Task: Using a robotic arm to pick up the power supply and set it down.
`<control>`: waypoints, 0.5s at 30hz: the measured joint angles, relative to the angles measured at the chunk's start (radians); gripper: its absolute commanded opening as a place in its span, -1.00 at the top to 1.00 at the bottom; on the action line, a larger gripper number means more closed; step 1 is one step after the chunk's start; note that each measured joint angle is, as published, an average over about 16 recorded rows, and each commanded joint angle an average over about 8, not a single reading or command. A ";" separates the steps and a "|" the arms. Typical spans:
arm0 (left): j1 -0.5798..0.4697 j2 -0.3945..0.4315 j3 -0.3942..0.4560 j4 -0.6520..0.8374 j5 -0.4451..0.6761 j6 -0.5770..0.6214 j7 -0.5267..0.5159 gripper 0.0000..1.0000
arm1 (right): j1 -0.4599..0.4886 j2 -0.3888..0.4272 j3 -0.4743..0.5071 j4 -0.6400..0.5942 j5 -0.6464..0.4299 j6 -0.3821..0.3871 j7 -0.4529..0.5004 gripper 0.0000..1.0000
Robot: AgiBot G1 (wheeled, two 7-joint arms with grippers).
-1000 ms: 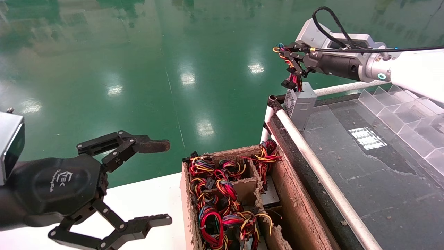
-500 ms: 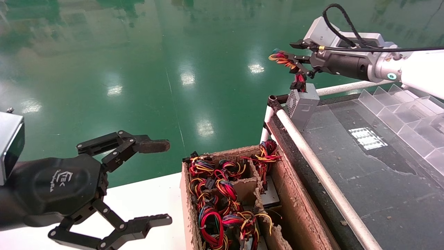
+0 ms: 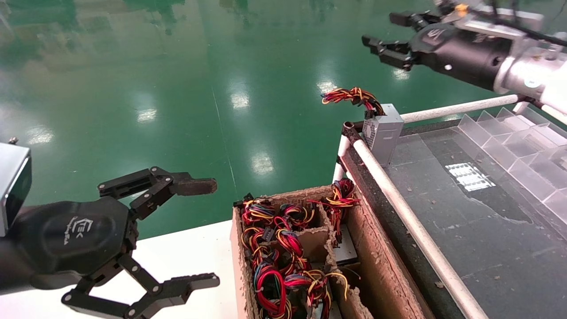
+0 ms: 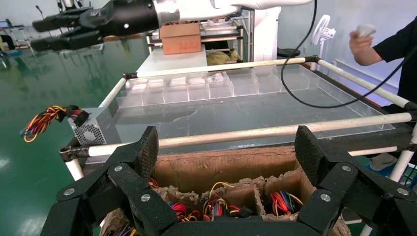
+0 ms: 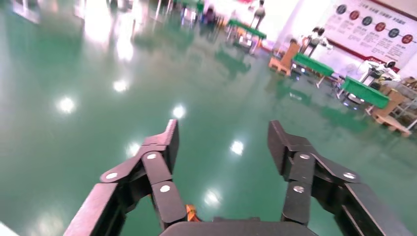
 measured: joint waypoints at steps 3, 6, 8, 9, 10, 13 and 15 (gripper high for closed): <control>0.000 0.000 0.000 0.000 0.000 0.000 0.000 -1.00 | -0.034 0.023 0.011 0.049 0.030 -0.025 0.039 -1.00; 0.000 0.000 0.000 0.000 0.000 0.000 0.000 -1.00 | -0.074 0.050 0.018 0.112 0.057 -0.049 0.076 -1.00; 0.000 0.000 0.000 0.000 0.000 0.000 0.000 -1.00 | -0.102 0.067 0.021 0.156 0.074 -0.064 0.101 -1.00; 0.000 0.000 0.000 0.000 0.000 0.000 0.000 -1.00 | -0.116 0.076 0.023 0.178 0.082 -0.071 0.114 -1.00; 0.000 0.000 0.000 0.000 0.000 0.000 0.000 -1.00 | -0.131 0.085 0.025 0.201 0.091 -0.079 0.126 -1.00; 0.000 0.000 0.000 0.000 0.000 0.000 0.000 -1.00 | -0.173 0.112 0.030 0.268 0.116 -0.102 0.163 -1.00; 0.000 0.000 0.000 0.000 0.000 0.000 0.000 -1.00 | -0.201 0.130 0.033 0.312 0.133 -0.117 0.188 -1.00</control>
